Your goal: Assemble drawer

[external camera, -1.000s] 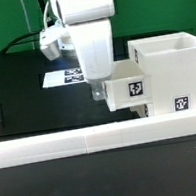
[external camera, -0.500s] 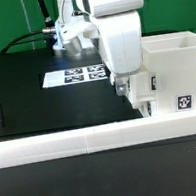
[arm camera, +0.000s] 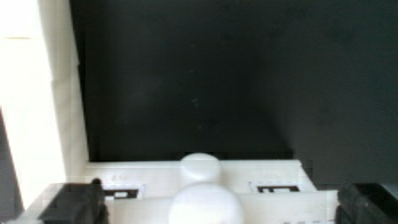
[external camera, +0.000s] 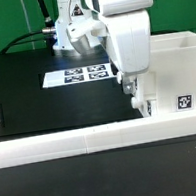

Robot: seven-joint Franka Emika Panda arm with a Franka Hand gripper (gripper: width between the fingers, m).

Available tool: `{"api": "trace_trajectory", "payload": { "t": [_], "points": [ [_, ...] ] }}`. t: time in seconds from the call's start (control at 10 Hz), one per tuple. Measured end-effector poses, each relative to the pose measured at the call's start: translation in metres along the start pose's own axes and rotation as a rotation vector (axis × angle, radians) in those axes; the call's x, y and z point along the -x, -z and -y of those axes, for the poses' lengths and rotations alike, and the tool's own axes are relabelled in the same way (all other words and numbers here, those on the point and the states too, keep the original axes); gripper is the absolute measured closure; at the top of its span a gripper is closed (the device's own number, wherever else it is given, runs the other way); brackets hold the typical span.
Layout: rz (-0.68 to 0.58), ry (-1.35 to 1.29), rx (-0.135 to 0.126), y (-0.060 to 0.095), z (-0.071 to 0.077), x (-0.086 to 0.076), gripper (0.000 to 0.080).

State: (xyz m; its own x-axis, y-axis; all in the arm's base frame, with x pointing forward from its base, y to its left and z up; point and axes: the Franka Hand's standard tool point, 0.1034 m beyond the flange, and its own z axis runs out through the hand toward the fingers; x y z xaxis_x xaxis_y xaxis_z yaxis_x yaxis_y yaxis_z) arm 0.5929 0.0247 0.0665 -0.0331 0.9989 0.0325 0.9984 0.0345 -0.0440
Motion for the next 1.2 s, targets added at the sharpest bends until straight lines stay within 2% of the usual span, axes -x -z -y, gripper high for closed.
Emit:
{"api": "trace_trajectory", "payload": {
  "t": [0.2, 0.4, 0.5, 0.7, 0.8, 1.0, 1.1, 1.2],
  "points": [
    [0.005, -0.008, -0.014, 0.003, -0.003, -0.013, 0.015],
    [0.009, -0.006, -0.022, 0.008, -0.006, -0.013, 0.015],
    [0.011, -0.006, -0.021, 0.009, -0.006, -0.01, 0.015],
    [0.024, -0.015, -0.018, 0.009, -0.002, 0.02, 0.015],
    [0.032, -0.032, 0.005, 0.012, 0.0, 0.038, 0.015],
    [0.042, -0.075, 0.044, 0.025, 0.007, 0.064, 0.015],
    [0.045, -0.119, 0.078, 0.034, 0.014, 0.071, 0.015],
    [0.04, -0.165, 0.105, 0.035, 0.025, 0.07, 0.015]
  ]
}}
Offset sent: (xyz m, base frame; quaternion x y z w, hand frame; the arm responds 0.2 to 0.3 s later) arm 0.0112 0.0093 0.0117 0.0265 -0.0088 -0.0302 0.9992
